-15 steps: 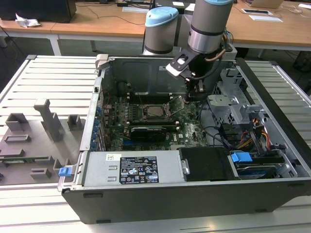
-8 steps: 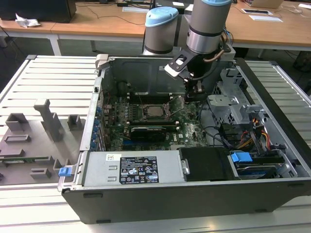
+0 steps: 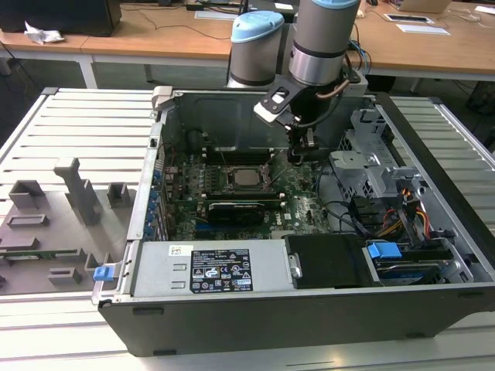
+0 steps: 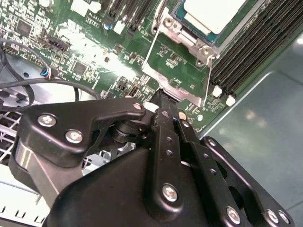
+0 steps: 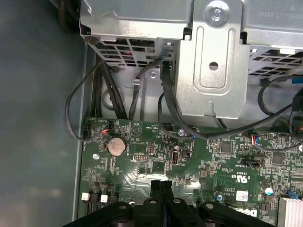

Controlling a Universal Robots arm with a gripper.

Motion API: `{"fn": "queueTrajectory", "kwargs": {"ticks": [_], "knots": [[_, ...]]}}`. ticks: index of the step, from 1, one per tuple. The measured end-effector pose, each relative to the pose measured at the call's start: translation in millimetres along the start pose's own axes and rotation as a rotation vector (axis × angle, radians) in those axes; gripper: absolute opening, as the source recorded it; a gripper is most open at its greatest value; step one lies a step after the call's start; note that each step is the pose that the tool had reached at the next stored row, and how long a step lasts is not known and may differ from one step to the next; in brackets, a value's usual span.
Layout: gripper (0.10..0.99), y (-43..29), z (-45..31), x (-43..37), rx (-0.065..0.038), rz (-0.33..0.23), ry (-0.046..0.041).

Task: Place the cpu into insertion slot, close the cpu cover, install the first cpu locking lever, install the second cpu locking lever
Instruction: 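Close the cpu cover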

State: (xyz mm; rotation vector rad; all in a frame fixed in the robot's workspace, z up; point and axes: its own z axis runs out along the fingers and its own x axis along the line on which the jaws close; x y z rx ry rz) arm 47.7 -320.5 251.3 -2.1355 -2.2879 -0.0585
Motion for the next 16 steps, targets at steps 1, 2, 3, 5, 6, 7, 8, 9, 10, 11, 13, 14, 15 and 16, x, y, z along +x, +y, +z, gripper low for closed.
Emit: {"fn": "queueTrajectory", "kwargs": {"ticks": [1, 2, 3, 5, 6, 7, 8, 9, 10, 11, 13, 14, 15, 16], "knots": [[0.106, -1.0, 0.0, 0.1, 0.000, 0.000, 0.0000], [0.106, -1.6, 0.0, 0.1, 0.000, 0.000, 0.0000], [0.106, -2.3, 0.0, 0.1, 0.000, 0.000, 0.0000], [0.106, -3.4, -0.1, 0.2, 0.000, 0.000, 0.0000], [0.106, -4.1, -0.1, 0.3, 0.000, 0.000, 0.0000], [0.106, -5.0, -0.1, 0.4, 0.000, 0.000, 0.0000], [0.106, -6.4, -0.1, 0.5, 0.000, 0.000, 0.0000], [0.106, -7.8, -0.1, 0.6, 0.000, 0.000, -0.0001], [0.106, -9.8, -0.2, 0.7, 0.000, 0.000, 0.0000], [0.106, -11.6, -0.2, 0.8, 0.000, 0.000, 0.0000], [0.106, -15.1, -0.2, 1.0, 0.000, 0.000, 0.0000], [0.106, -16.5, -0.2, 1.1, 0.000, 0.000, 0.0000], [0.106, -18.3, -0.2, 1.2, 0.000, 0.000, 0.0000], [0.106, -20.9, -0.2, 1.4, 0.000, 0.000, 0.0000]]}}
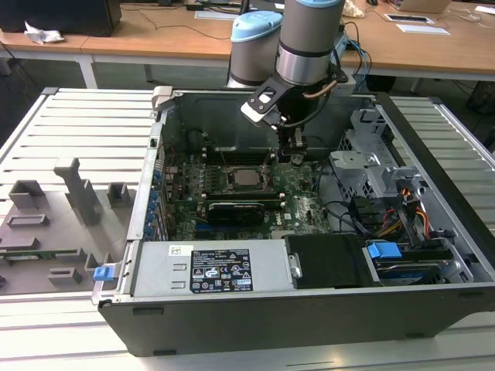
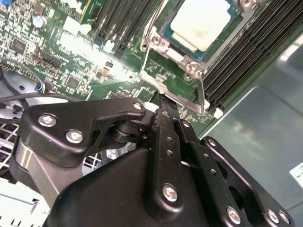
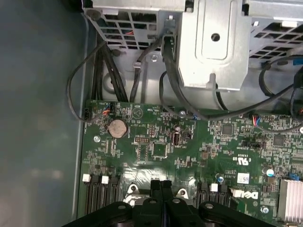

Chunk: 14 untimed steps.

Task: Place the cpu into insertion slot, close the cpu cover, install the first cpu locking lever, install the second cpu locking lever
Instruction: 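Close the cpu cover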

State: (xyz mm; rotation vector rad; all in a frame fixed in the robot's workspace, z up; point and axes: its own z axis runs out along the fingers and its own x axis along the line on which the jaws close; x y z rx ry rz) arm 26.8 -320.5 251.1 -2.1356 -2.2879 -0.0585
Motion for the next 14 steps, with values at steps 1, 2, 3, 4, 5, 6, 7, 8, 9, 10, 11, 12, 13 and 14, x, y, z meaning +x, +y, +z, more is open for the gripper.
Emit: {"fn": "queueTrajectory", "kwargs": {"ticks": [1, 2, 3, 4, 5, 6, 7, 8, 9, 10, 11, 12, 13, 14], "knots": [[0.106, -1.6, 0.0, 0.1, 0.000, 0.000, 0.0000], [0.106, -3.1, 0.1, 0.2, 0.000, 0.000, 0.0001], [0.106, -4.7, 0.1, 0.3, 0.000, 0.000, 0.0001], [0.106, -6.2, 0.1, 0.4, 0.000, 0.000, 0.0001], [0.106, -7.5, 0.1, 0.5, 0.000, 0.000, 0.0001], [0.106, -8.9, 0.1, 0.6, 0.000, 0.000, 0.0000], [0.106, -10.3, 0.2, 0.7, 0.000, 0.000, 0.0002], [0.106, -11.8, 0.2, 0.8, 0.000, 0.000, 0.0001], [0.106, -13.3, 0.2, 0.9, 0.000, 0.000, 0.0001], [0.106, -14.8, 0.3, 1.0, 0.000, 0.000, 0.0000], [0.106, -16.2, 0.3, 1.1, 0.000, 0.000, 0.0000], [0.106, -17.5, 0.3, 1.2, 0.000, 0.000, 0.0001], [0.106, -18.9, 0.4, 1.3, 0.000, 0.000, 0.0000], [0.106, -21.7, 0.5, 1.5, 0.000, 0.000, 0.0000]]}}
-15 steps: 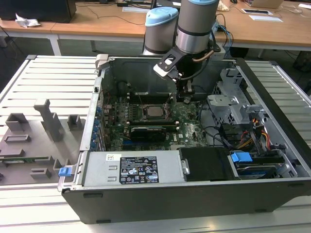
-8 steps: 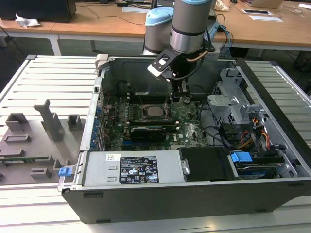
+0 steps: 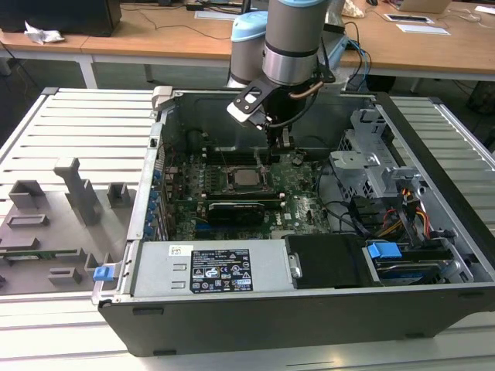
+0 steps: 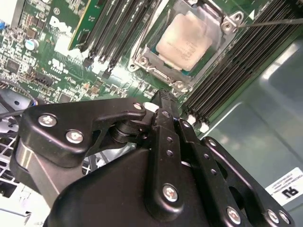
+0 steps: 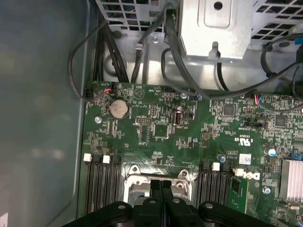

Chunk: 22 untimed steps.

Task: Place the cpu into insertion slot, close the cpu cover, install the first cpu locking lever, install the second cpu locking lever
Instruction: 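Close the cpu cover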

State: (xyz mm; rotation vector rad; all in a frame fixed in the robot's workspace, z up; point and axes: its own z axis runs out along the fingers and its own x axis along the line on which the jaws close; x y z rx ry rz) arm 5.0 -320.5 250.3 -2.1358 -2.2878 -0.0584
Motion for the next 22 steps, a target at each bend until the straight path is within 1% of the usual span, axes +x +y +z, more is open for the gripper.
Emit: {"fn": "queueTrajectory", "kwargs": {"ticks": [7, 9, 11, 12, 13, 16, 20, 22], "knots": [[0.106, -11.5, 1.3, 0.7, 0.000, 0.000, 0.0000], [0.106, -15.1, 2.7, 1.0, 0.000, 0.000, 0.0003], [0.106, -17.4, 6.5, 1.0, 0.000, 0.000, 0.0002], [0.106, -19.1, 10.8, 0.9, 0.001, 0.000, 0.0001], [0.106, -22.4, 14.2, 1.0, 0.001, 0.000, 0.0001], [0.106, -29.6, 20.0, 1.3, 0.003, 0.000, 0.0003], [0.106, -35.9, 23.3, 1.6, 0.003, 0.000, 0.0003], [0.106, -41.9, 27.4, 1.9, 0.003, 0.000, 0.0003]]}}
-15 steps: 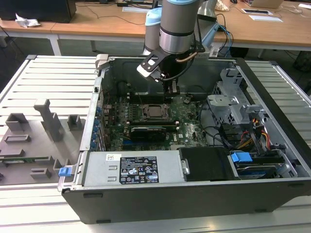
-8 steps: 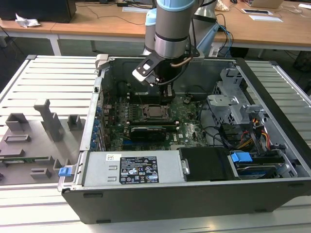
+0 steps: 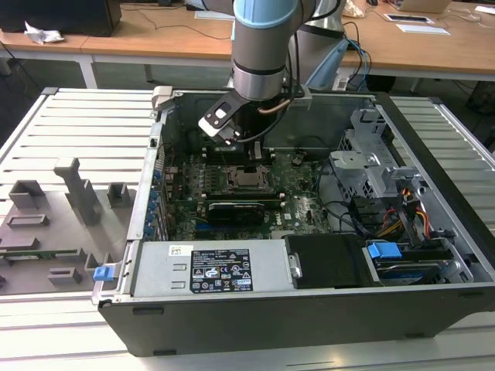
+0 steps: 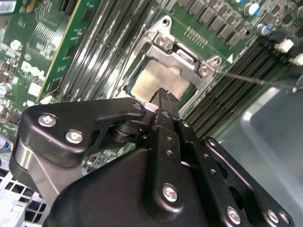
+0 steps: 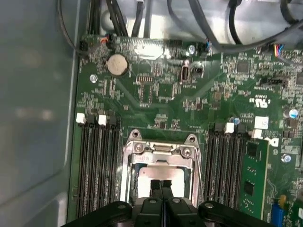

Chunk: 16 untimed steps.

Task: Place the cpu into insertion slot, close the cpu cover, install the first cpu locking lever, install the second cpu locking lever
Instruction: 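Close the cpu cover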

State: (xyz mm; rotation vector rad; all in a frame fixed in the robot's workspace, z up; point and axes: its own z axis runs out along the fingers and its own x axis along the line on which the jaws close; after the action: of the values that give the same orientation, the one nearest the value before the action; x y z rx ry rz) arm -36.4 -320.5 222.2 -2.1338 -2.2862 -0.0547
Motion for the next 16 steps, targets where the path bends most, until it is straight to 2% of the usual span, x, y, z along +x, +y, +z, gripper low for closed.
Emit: {"fn": "queueTrajectory", "kwargs": {"ticks": [11, 16], "knots": [[0.106, -15.3, 6.5, 0.9, 0.000, -0.001, 0.0002], [0.106, -17.6, 11.3, 0.8, 0.000, -0.002, 0.0001]]}}
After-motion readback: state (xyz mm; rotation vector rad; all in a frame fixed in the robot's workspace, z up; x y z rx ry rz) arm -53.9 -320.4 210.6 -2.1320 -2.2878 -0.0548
